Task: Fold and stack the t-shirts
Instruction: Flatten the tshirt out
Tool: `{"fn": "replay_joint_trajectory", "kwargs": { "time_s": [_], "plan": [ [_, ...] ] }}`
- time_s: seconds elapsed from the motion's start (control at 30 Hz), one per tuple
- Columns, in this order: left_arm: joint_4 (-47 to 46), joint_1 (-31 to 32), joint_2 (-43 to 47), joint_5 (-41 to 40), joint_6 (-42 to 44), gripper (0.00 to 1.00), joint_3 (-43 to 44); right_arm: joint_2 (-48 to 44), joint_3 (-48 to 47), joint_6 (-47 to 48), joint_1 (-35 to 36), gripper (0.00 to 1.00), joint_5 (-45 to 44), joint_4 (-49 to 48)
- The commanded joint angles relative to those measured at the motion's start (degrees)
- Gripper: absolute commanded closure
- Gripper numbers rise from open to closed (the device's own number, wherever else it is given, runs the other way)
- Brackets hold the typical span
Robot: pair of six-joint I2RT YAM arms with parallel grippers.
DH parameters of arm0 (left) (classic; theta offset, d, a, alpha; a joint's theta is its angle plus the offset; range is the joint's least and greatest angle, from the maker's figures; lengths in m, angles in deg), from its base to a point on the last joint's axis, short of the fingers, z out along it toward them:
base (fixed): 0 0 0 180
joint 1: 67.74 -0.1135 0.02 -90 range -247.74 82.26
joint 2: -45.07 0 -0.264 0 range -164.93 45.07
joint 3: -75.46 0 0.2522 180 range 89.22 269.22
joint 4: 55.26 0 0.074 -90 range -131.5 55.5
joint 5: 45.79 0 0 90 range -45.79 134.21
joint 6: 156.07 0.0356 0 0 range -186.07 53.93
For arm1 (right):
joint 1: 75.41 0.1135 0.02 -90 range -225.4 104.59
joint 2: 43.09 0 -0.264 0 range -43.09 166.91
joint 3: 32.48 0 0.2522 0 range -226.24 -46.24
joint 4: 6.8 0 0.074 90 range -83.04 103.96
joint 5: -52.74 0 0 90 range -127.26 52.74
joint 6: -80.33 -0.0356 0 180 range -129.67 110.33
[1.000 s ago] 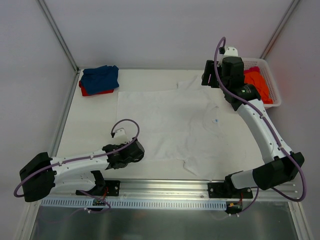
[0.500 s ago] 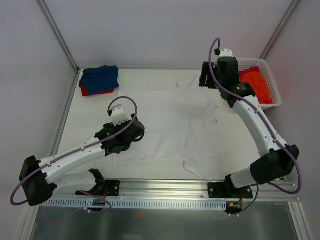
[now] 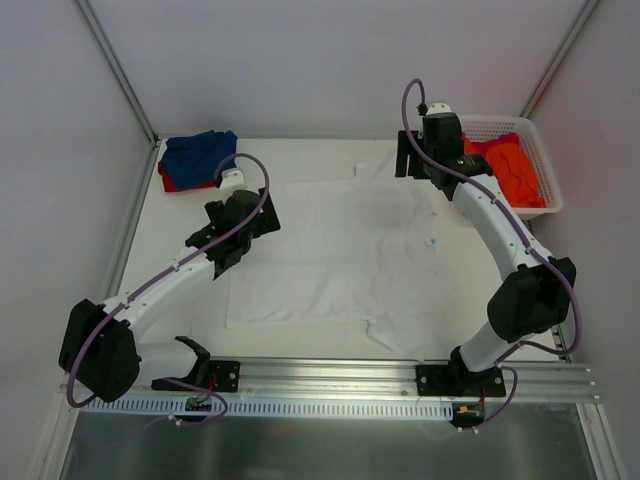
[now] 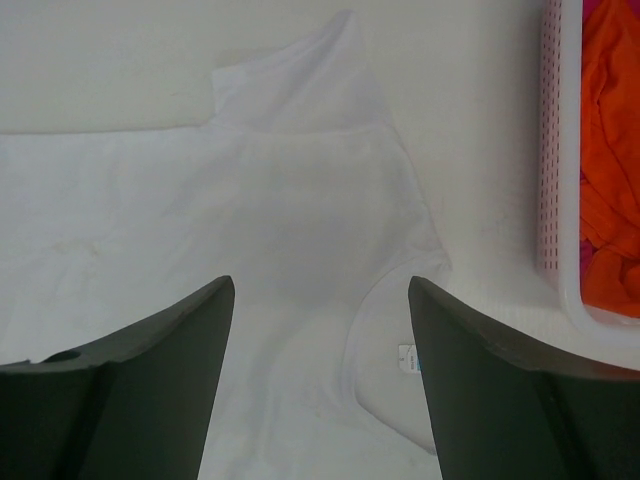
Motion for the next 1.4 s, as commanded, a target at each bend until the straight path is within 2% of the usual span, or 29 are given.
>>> {"fn": "replay_joint_trajectory", "kwargs": {
  "time_s": [0.0, 0.2, 0.33, 0.6, 1.03, 1.37],
  "plan": [
    [-8.66, -3.33, -4.08, 9.15, 8.99, 0.01, 3.95, 2.95, -4.58, 3.45, -0.35, 0.26, -2.59, 1.42],
    [-14.99, -9.13, -10.15, 16.71, 10.41, 0.01, 5.71, 9.35, -10.20, 5.12, -0.70, 0.30, -3.30, 2.74],
    [-16.22, -11.77, -13.57, 18.21, 11.29, 0.01, 7.65, 14.72, -15.74, 5.91, -1.41, 0.36, -2.42, 4.32],
    [-21.05, -18.71, -21.75, 22.69, 10.24, 0.01, 10.02, 23.69, -26.29, 5.65, -3.16, 0.38, 0.30, 5.82],
    [-27.30, -25.66, -38.97, 31.05, 11.20, 0.03, 20.39, 28.27, -29.63, 5.56, -5.45, 0.41, 2.85, 5.65],
    [-26.33, -27.07, -41.53, 32.72, 11.21, 0.03, 24.35, 30.38, -30.61, 3.89, -7.29, 0.42, 4.52, 5.73]
  ]
}}
